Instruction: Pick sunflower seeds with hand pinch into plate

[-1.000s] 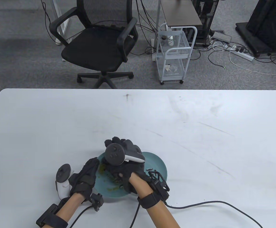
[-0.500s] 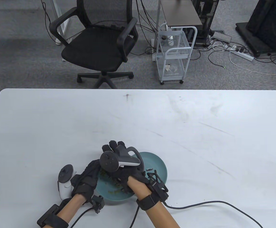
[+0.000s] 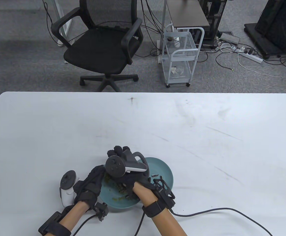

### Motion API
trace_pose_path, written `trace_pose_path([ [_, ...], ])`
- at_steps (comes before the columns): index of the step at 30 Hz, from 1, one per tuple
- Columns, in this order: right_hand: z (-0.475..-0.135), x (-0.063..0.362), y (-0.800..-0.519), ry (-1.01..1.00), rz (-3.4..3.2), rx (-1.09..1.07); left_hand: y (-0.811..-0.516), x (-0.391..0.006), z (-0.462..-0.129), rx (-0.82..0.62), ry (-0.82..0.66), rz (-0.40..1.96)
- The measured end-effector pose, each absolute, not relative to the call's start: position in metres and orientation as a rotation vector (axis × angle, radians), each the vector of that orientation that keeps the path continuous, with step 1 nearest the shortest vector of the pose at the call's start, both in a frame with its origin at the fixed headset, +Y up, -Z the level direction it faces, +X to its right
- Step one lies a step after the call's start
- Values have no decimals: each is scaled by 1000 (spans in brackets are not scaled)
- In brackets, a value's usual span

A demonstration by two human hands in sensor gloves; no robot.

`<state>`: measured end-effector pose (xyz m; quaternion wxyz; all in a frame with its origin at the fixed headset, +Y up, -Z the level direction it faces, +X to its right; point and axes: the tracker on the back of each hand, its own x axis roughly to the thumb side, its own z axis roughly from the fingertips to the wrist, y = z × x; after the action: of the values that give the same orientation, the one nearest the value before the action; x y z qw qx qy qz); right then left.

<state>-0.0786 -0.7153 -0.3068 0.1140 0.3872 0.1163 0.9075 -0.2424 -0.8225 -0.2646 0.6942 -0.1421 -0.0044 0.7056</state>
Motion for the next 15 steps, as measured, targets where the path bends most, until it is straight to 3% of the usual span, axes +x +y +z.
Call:
trace_pose_path([
  [15, -298, -87, -714, 273, 2743, 1186, -823, -245, -265, -310, 10, 1567],
])
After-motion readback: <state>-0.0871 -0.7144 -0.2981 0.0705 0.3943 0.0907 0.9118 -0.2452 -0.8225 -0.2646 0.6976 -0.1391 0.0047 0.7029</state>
